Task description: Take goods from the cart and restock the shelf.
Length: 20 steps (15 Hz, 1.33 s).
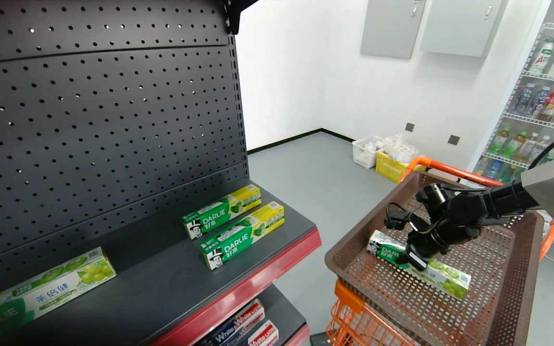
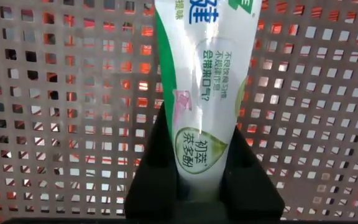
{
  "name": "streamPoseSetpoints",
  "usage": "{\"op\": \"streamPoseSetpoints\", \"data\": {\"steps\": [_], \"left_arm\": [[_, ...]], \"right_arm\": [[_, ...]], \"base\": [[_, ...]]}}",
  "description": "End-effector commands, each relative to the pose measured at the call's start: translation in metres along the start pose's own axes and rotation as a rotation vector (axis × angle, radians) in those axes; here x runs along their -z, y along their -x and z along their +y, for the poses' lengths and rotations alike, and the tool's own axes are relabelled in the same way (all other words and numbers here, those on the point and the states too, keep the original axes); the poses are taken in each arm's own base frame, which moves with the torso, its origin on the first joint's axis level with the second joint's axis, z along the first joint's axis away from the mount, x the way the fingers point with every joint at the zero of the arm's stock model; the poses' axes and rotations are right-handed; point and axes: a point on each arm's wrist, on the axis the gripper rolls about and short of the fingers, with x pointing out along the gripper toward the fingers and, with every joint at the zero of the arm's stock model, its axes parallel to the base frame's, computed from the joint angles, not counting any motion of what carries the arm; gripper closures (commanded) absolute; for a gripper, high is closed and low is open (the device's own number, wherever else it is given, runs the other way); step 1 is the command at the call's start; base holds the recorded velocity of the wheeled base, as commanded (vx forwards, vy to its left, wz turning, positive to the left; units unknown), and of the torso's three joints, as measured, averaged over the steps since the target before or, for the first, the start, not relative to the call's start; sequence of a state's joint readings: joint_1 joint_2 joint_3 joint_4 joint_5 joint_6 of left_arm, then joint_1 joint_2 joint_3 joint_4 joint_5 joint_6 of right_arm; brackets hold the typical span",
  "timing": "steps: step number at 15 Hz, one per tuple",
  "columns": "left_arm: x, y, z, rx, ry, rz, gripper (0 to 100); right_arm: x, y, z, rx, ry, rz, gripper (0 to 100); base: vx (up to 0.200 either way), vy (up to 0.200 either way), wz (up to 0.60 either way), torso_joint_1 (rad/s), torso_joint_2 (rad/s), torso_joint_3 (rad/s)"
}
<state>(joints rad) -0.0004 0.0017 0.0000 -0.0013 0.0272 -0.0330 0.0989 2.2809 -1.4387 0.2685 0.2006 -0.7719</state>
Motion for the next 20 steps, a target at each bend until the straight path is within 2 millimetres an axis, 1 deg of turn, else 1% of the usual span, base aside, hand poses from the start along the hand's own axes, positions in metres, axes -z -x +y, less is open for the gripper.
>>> {"op": "streamPoseSetpoints", "data": {"steps": [1,2,5,8,10,12,13,14,16,17,18,20], "left_arm": [[0.0,0.0,0.0,-0.001,0.001,0.001,0],[0.0,0.0,0.0,-0.001,0.001,0.001,0],[0.0,0.0,0.0,-0.001,0.001,0.001,0],[0.0,0.0,0.0,-0.001,0.001,0.001,0],[0.0,0.0,0.0,0.001,0.001,0.001,0],[0.0,0.0,0.0,0.001,0.001,0.001,0],[0.0,0.0,0.0,-0.001,0.001,0.001,0],[0.0,0.0,0.0,-0.001,0.001,0.001,0],[0.0,0.0,0.0,-0.001,0.001,0.001,0],[0.0,0.0,0.0,-0.001,0.001,0.001,0],[0.0,0.0,0.0,0.001,0.001,0.001,0],[0.0,0.0,0.0,-0.001,0.001,0.001,0]], "right_arm": [[0.001,0.001,0.001,-0.003,-0.001,0.005,100],[0.0,0.003,0.001,-0.007,0.0,0.006,100],[-0.005,0.024,0.002,0.005,0.003,-0.001,100],[-0.01,0.056,0.004,0.039,0.004,-0.011,100],[-0.012,0.085,0.008,0.071,0.004,-0.015,100],[-0.013,0.108,0.013,0.105,0.009,-0.03,100],[-0.014,0.113,0.014,0.12,0.009,-0.032,100],[-0.015,0.13,0.017,0.162,-0.005,-0.045,100],[-0.011,0.155,0.032,0.187,-0.039,-0.076,100],[-0.008,0.164,0.037,0.193,-0.048,-0.085,100],[-0.001,0.182,0.055,0.197,-0.076,-0.107,100],[0.008,0.206,0.074,0.212,-0.109,-0.143,100]], "base": [[0.0,0.0,0.0,0.0,0.0,0.0],[0.0,0.0,0.0,0.0,0.0,0.0],[0.0,0.0,0.0,0.0,0.0,0.0],[0.0,0.0,0.0,0.0,0.0,0.0],[0.0,0.0,0.0,0.0,0.0,0.0],[0.0,0.0,0.0,0.0,0.0,0.0],[0.0,0.0,0.0,0.0,0.0,0.0],[0.0,0.0,0.0,0.0,0.0,0.0],[0.0,0.0,0.0,0.0,0.0,0.0],[0.0,0.0,0.0,0.0,0.0,0.0],[0.0,0.0,0.0,0.0,0.0,0.0],[0.0,0.0,0.0,0.0,0.0,0.0]]}}
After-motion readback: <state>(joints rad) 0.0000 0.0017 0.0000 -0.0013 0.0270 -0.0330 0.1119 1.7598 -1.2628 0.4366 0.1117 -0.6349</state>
